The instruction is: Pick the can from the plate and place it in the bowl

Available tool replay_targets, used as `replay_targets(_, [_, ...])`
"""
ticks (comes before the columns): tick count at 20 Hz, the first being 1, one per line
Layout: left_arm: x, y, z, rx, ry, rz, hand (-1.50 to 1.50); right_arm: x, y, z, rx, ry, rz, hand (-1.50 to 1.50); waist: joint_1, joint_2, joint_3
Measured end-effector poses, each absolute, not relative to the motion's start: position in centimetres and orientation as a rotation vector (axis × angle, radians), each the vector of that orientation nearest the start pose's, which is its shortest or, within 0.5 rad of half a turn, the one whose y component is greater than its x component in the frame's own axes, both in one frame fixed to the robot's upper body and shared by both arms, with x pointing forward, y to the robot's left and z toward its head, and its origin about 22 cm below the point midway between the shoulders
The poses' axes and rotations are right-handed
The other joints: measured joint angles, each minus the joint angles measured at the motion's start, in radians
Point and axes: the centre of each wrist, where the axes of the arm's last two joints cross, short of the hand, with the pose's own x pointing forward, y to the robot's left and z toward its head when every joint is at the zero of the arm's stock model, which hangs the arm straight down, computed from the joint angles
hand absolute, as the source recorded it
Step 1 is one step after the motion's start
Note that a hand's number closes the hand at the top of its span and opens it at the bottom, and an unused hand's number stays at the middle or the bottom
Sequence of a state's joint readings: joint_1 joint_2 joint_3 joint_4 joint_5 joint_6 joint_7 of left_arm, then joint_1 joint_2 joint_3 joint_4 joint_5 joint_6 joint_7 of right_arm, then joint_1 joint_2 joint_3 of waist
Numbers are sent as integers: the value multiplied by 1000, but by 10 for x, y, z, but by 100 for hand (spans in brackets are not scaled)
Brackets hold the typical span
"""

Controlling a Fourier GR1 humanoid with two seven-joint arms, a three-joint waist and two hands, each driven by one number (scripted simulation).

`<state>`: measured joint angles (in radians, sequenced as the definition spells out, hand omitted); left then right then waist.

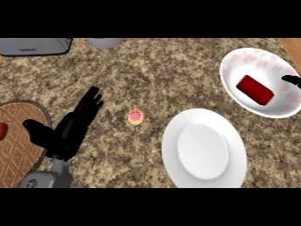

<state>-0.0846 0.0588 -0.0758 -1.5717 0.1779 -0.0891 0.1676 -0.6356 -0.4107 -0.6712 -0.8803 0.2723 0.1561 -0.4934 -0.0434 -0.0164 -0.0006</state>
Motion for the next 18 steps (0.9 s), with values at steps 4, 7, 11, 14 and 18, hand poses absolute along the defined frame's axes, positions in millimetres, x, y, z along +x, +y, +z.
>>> replay_targets(4, [256,221,22,-212,-1466,-77,0,311,-446,83,-465,-2066,23,-150,-28,-9,-1])
replay_targets(7, [254,226,22,-197,-1471,-59,0,265,-462,67,-423,-2103,26,150,-46,-11,-2])
replay_targets(11, [251,230,20,-185,-1469,-44,0,189,-479,48,-423,-2109,55,150,-68,-11,-2])
replay_targets(14, [249,232,19,-192,-1467,-41,0,125,-478,29,-455,-2057,34,150,-69,-7,-2])
replay_targets(18, [247,233,20,-191,-1473,-41,0,40,-467,17,-512,-1949,25,150,-64,-3,-1])
